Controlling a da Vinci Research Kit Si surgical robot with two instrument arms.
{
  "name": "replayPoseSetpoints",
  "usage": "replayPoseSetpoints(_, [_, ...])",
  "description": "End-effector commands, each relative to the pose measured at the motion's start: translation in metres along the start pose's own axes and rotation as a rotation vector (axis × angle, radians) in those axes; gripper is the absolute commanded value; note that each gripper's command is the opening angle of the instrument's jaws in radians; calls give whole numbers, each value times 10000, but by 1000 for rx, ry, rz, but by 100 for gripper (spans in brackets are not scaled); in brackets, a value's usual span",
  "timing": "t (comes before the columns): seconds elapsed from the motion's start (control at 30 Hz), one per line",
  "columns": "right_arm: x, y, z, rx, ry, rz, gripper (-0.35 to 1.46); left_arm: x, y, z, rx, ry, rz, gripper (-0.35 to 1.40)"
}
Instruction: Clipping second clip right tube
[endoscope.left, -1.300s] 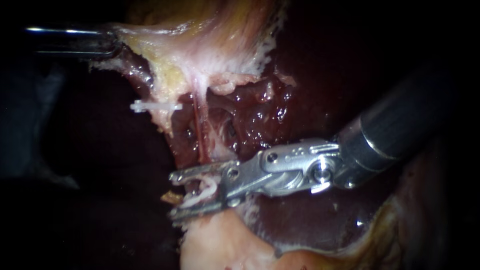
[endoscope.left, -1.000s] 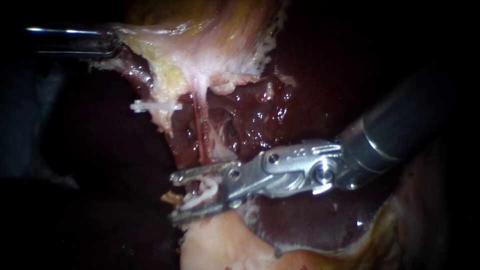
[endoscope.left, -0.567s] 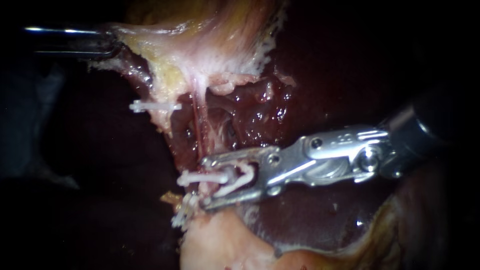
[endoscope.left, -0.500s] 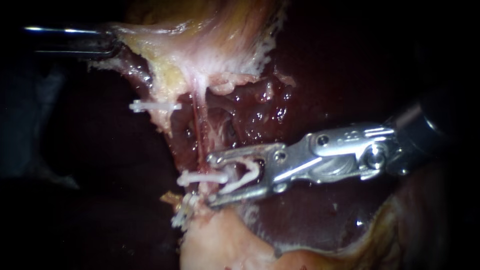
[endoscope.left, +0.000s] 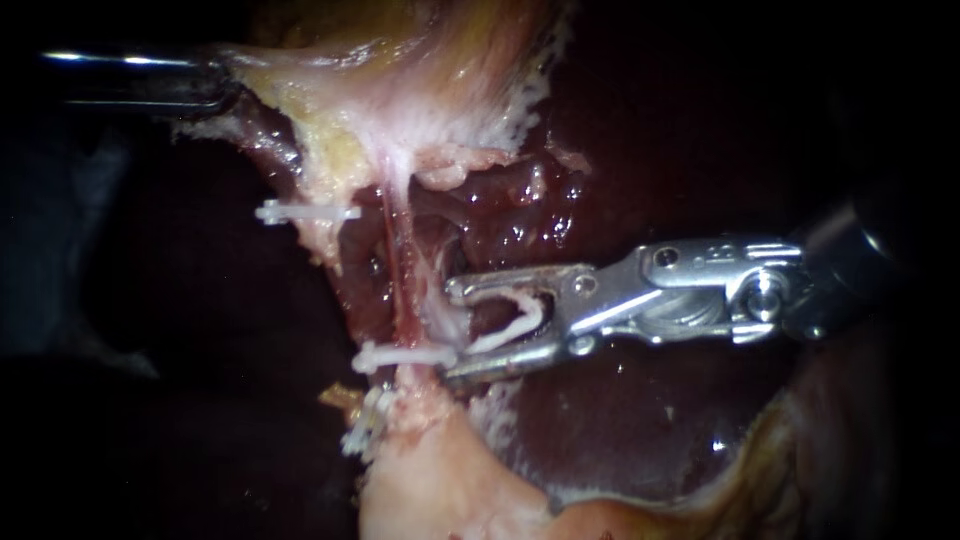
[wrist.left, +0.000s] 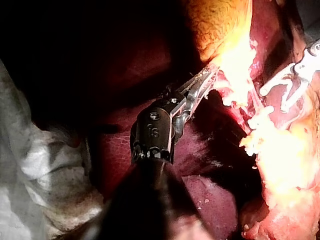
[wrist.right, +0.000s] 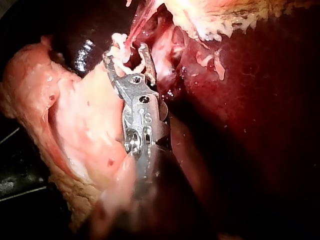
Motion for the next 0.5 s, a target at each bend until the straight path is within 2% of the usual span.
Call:
replayPoseSetpoints(0.03, [-1,0,4,0,-1,9,45,0,0,0,1,0,0,-35])
replayPoseSetpoints(0.23, [-7,2,31,-8,19,40,46,0,0,0,1,0,0,-35])
replayPoseSetpoints(0.37, [-7,3,47,20,28,56,46,0,0,0,1,0,0,-35])
replayPoseSetpoints(0.4, [-7,3,51,44,29,61,47,0,0,0,1,0,0,-35])
replayPoseSetpoints(0.5, [-6,3,59,62,52,82,47,0,0,0,1,0,0,-35])
